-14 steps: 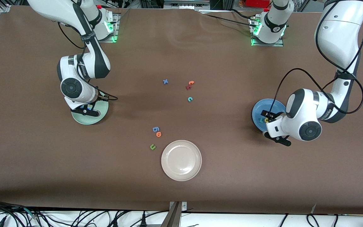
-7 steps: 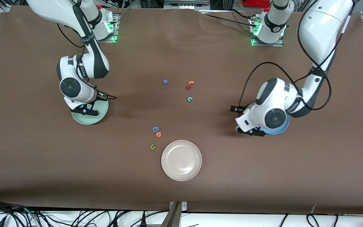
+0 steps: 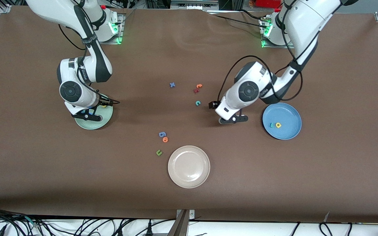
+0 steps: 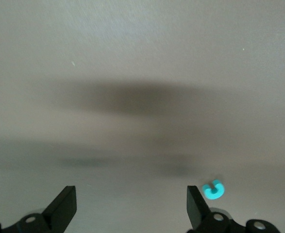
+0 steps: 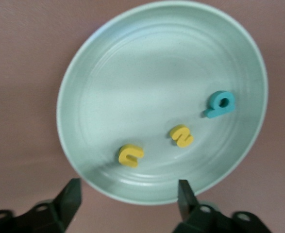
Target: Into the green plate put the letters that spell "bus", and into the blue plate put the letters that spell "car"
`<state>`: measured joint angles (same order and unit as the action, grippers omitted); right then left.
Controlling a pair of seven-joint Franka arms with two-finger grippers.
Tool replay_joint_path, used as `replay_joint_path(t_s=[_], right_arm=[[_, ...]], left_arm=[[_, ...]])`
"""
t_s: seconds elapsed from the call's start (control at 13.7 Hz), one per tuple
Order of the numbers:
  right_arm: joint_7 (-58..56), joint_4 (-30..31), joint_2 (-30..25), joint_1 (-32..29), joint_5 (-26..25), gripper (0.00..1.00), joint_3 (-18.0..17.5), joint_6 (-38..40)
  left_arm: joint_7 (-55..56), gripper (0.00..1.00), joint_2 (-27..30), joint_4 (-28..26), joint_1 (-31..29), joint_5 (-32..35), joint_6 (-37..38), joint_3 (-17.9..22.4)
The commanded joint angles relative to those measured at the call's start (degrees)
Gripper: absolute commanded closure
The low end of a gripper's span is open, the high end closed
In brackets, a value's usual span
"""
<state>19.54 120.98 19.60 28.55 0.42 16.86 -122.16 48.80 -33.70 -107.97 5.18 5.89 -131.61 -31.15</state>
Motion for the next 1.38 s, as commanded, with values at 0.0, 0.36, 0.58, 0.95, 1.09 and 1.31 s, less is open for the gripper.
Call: replay_joint_path(t_s=[0.0,0.36,0.58,0.95,1.09,1.31], right_arm=[[-1.53,-10.81,-1.15,-0.16,1.34,0.01,1.15,13.47],[-1.61,-27.96,-0.79,-1.30,1.25,0.01,1.51,27.74],[-1.79,-37.81,0.34,-4.01,5.09,0.00,1.51,35.05],[-3.71,-42.23,0.08,-6.66,9.95,0.00,1.33,35.68],[-6.17,-42.23,0.08,-6.75,9.78,0.00,1.33,35.68],[-6.62,-42.06,-0.18,-6.66,9.16,0.00,1.24,36.72]], left_arm=[[14.34,0.00,2.76,-4.79,2.72,5.33,-6.18,0.30],[30.91,0.00,1.53,-4.36,5.81,14.94,-7.08,0.12],[35.99,0.00,-0.92,-1.39,7.64,14.85,-7.00,0.30],[41.28,0.00,-5.32,3.81,10.11,15.20,-6.56,0.91],[42.78,0.00,-6.11,5.03,12.91,15.29,-6.47,3.36],[46.73,0.00,-7.43,7.06,19.15,15.20,-6.56,8.72]])
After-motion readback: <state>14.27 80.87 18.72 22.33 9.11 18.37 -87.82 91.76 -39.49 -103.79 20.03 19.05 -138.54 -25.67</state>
